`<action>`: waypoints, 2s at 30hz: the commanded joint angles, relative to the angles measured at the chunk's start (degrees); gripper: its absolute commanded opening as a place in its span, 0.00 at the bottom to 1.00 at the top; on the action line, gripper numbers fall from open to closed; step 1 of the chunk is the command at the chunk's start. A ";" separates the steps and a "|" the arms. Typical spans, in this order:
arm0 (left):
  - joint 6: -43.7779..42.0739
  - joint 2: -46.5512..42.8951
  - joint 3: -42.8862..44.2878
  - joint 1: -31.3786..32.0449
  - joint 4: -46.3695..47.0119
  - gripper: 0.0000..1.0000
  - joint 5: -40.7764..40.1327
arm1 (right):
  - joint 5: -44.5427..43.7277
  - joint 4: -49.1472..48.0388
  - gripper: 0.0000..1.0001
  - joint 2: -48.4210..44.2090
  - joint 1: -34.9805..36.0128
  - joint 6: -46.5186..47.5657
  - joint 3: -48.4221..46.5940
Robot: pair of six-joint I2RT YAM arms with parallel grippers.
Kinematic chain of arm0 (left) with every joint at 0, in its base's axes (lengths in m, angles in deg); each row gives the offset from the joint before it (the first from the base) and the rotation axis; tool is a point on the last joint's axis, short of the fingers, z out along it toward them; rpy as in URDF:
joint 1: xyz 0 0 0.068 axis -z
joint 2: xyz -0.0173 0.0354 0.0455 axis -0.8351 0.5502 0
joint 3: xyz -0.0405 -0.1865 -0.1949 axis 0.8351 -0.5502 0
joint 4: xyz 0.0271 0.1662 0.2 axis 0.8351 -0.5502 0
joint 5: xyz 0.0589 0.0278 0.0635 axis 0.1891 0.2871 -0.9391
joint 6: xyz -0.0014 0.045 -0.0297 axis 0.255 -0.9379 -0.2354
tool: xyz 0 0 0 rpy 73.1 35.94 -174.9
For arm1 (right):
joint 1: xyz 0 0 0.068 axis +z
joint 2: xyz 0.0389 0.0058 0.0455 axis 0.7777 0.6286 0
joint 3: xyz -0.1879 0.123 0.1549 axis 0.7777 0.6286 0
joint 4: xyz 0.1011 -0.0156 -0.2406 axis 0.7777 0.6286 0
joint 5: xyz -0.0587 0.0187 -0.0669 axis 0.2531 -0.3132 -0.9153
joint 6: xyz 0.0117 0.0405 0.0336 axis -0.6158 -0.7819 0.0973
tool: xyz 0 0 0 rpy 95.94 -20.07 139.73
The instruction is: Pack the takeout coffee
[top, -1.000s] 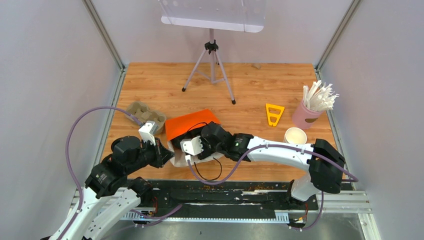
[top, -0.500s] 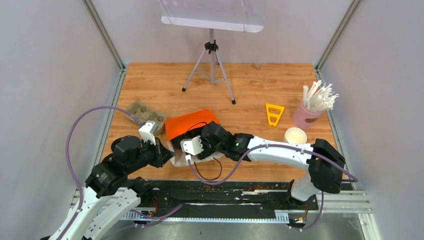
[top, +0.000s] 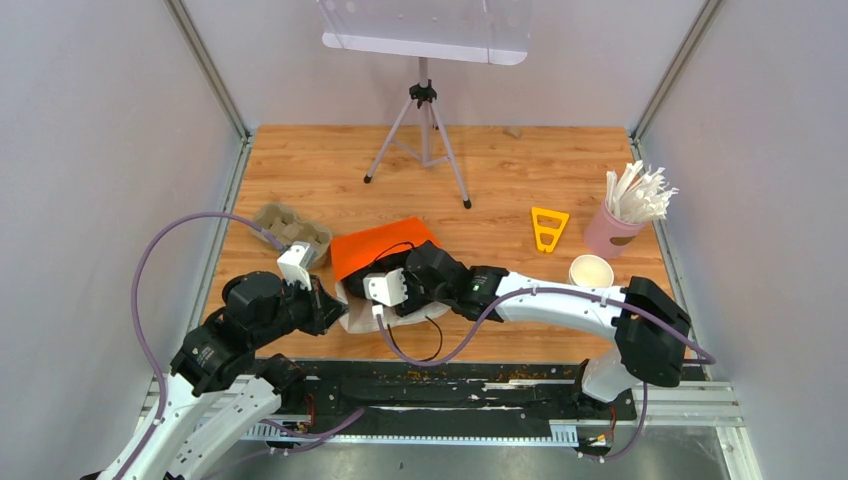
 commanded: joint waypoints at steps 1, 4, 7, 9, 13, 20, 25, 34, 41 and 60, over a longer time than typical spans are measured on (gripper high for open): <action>-0.55 0.08 1.98 0.14 0.72 0.00 -0.64 | 0.69 -1.92 0.69 0.63 -0.75 -2.17 0.24; -0.58 0.44 2.07 0.13 0.84 0.00 -0.57 | 0.68 -2.27 0.69 1.04 -0.91 -1.78 0.05; -0.96 0.46 1.89 0.15 1.03 0.00 -0.86 | 0.87 -2.07 0.69 1.52 -0.98 -1.04 -0.28; -1.05 0.47 1.94 0.11 1.01 0.00 -0.94 | 1.20 -1.73 0.70 1.84 -0.97 -0.71 -0.37; -1.23 0.53 1.67 0.13 1.03 0.00 -1.05 | 1.11 -1.05 0.70 2.62 -0.97 -0.48 -0.94; -1.33 0.96 1.54 0.09 1.38 0.00 -0.98 | 1.70 -3.71 0.70 3.14 -0.95 -0.42 0.76; -1.45 1.19 1.71 0.12 1.39 0.00 -1.01 | 1.63 -5.20 0.70 3.39 -0.97 -0.82 2.02; -1.34 1.29 1.85 0.10 1.20 0.00 -1.10 | 1.64 -6.00 0.72 2.03 -1.27 -1.55 3.47; -1.24 1.21 1.88 0.14 1.12 0.00 -1.38 | 1.95 -4.75 0.77 0.32 -1.42 -2.08 2.26; -0.44 1.36 2.33 0.17 1.30 0.00 -0.88 | 3.14 4.22 0.85 -1.35 -1.36 -4.90 -4.17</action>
